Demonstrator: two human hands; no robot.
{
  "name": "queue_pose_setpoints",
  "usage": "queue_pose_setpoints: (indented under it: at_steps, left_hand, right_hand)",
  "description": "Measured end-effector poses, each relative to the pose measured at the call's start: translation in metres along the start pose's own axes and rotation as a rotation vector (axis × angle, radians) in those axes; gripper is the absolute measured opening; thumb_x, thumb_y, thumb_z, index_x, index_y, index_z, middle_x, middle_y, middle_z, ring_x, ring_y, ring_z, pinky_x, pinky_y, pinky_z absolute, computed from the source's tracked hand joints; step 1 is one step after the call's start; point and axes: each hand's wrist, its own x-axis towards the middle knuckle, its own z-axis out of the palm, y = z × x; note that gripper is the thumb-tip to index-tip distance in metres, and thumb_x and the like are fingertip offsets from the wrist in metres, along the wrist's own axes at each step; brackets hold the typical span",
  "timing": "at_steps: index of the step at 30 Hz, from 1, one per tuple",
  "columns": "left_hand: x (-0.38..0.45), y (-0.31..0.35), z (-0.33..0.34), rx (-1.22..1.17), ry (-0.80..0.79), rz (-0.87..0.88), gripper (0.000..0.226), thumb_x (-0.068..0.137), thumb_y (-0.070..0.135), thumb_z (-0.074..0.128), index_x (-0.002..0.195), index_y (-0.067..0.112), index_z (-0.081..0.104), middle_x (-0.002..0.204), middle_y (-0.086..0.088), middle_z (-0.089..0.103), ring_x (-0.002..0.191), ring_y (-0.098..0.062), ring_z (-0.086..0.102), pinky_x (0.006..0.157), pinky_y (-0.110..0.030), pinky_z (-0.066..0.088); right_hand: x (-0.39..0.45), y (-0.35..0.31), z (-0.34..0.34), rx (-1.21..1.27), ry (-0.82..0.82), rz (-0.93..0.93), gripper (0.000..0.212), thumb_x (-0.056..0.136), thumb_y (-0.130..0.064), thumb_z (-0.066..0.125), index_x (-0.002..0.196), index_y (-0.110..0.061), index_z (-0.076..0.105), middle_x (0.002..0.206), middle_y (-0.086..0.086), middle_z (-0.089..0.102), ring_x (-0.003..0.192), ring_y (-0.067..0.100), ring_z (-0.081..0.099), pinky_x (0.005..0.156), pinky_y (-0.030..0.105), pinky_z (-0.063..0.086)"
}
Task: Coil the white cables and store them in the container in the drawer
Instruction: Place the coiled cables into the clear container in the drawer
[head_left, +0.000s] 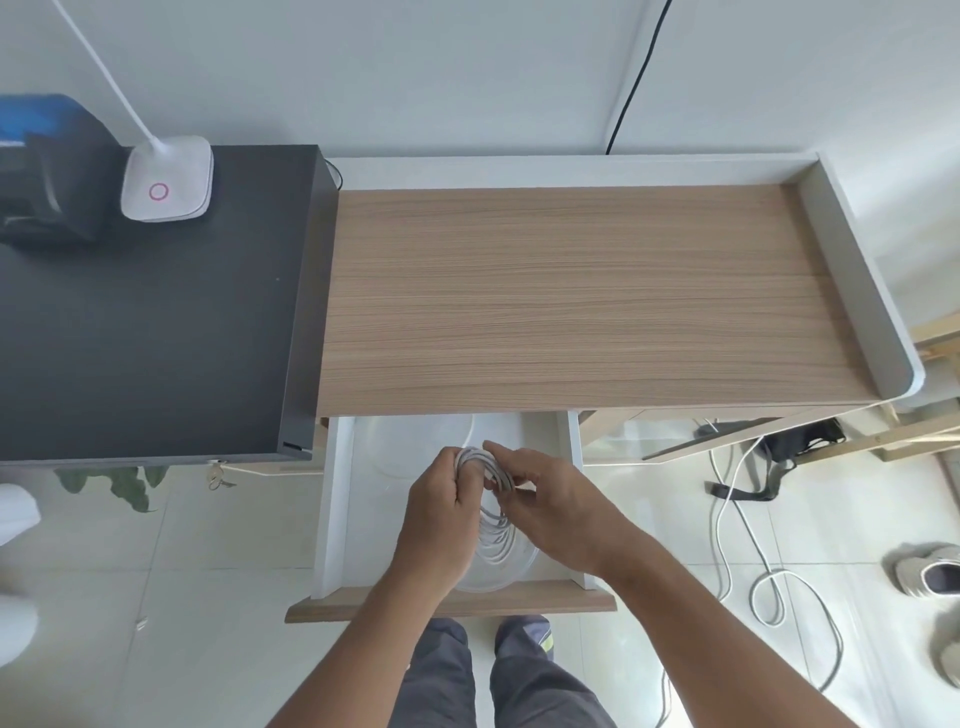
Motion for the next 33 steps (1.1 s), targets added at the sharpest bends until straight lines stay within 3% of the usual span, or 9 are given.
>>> queue_pose_setpoints:
  at_steps: [3, 9, 15, 17, 19, 22, 25, 31, 33]
  left_hand:
    - [0.0, -0.002, -0.001, -0.053, -0.043, -0.045, 0.026, 0.103, 0.029, 0.042, 0.084, 0.026, 0.06, 0.067, 0.008, 0.061, 0.057, -0.003, 0.051, 0.053, -0.017, 0.042]
    - [-0.004, -0.003, 0.006, -0.205, -0.015, -0.12, 0.028, 0.095, 0.036, 0.042, 0.08, 0.022, 0.061, 0.069, 0.002, 0.064, 0.059, -0.007, 0.055, 0.053, -0.019, 0.045]
    - [-0.006, -0.008, 0.019, -0.074, 0.035, -0.132, 0.026, 0.106, 0.031, 0.041, 0.089, 0.026, 0.061, 0.07, 0.009, 0.065, 0.062, -0.004, 0.058, 0.057, -0.018, 0.042]
    - [-0.007, -0.011, 0.024, -0.047, 0.052, -0.143, 0.027, 0.107, 0.032, 0.04, 0.091, 0.024, 0.06, 0.074, 0.007, 0.064, 0.067, -0.012, 0.059, 0.06, -0.025, 0.042]
    - [-0.007, -0.013, 0.023, -0.044, 0.069, -0.152, 0.027, 0.107, 0.034, 0.039, 0.092, 0.024, 0.06, 0.076, 0.006, 0.064, 0.068, -0.011, 0.06, 0.06, -0.024, 0.041]
    - [-0.005, -0.013, 0.019, -0.043, 0.052, -0.15, 0.027, 0.106, 0.038, 0.041, 0.092, 0.028, 0.06, 0.073, 0.01, 0.064, 0.061, 0.0, 0.058, 0.054, -0.016, 0.038]
    - [-0.002, -0.011, 0.018, -0.066, 0.033, -0.153, 0.028, 0.106, 0.04, 0.04, 0.09, 0.029, 0.06, 0.072, 0.007, 0.064, 0.06, 0.0, 0.058, 0.059, -0.022, 0.044]
    - [0.001, -0.006, 0.026, -0.265, 0.126, -0.229, 0.031, 0.103, 0.038, 0.043, 0.088, 0.023, 0.065, 0.07, 0.008, 0.063, 0.061, -0.004, 0.059, 0.065, -0.033, 0.051]
    - [-0.001, -0.005, 0.031, -0.323, 0.182, -0.245, 0.029, 0.103, 0.035, 0.044, 0.088, 0.024, 0.065, 0.072, 0.005, 0.065, 0.066, -0.01, 0.064, 0.067, -0.039, 0.056]
  right_hand:
    - [-0.001, 0.003, 0.004, -0.038, 0.041, -0.008, 0.038, 0.097, -0.001, 0.055, 0.132, -0.013, 0.064, 0.097, 0.009, 0.068, 0.089, 0.025, 0.061, 0.084, 0.04, 0.051]
    - [0.0, 0.005, 0.009, -0.106, 0.071, -0.051, 0.046, 0.099, -0.001, 0.049, 0.144, -0.008, 0.055, 0.098, 0.009, 0.073, 0.089, 0.027, 0.065, 0.084, 0.04, 0.052]
    - [-0.002, 0.011, 0.018, -0.145, 0.07, -0.077, 0.042, 0.106, -0.001, 0.038, 0.147, 0.0, 0.044, 0.097, 0.015, 0.064, 0.087, 0.03, 0.058, 0.084, 0.042, 0.049]
    - [-0.006, 0.013, 0.022, -0.179, 0.089, -0.105, 0.044, 0.105, -0.002, 0.041, 0.148, 0.001, 0.043, 0.096, 0.013, 0.062, 0.086, 0.029, 0.055, 0.081, 0.04, 0.048]
    - [-0.01, 0.014, 0.025, -0.255, 0.198, -0.125, 0.048, 0.102, -0.009, 0.055, 0.149, -0.007, 0.048, 0.112, 0.007, 0.068, 0.094, 0.023, 0.06, 0.081, 0.029, 0.049]
    - [-0.012, 0.013, 0.029, -0.378, 0.439, -0.17, 0.034, 0.089, -0.011, 0.08, 0.122, -0.02, 0.075, 0.11, -0.006, 0.077, 0.081, 0.018, 0.073, 0.06, 0.029, 0.059]
    - [-0.012, 0.01, 0.032, -0.569, 0.585, -0.205, 0.022, 0.076, -0.003, 0.087, 0.087, -0.022, 0.079, 0.094, -0.013, 0.078, 0.06, 0.015, 0.069, 0.036, 0.027, 0.048]
    - [-0.013, 0.016, 0.037, -0.609, 0.621, -0.165, 0.015, 0.085, -0.001, 0.076, 0.086, -0.016, 0.074, 0.11, -0.013, 0.076, 0.047, 0.019, 0.062, 0.029, 0.027, 0.042]
    - [-0.015, 0.018, 0.04, -0.578, 0.597, -0.162, 0.011, 0.091, -0.007, 0.065, 0.084, -0.014, 0.07, 0.114, -0.012, 0.075, 0.045, 0.022, 0.06, 0.029, 0.026, 0.041]
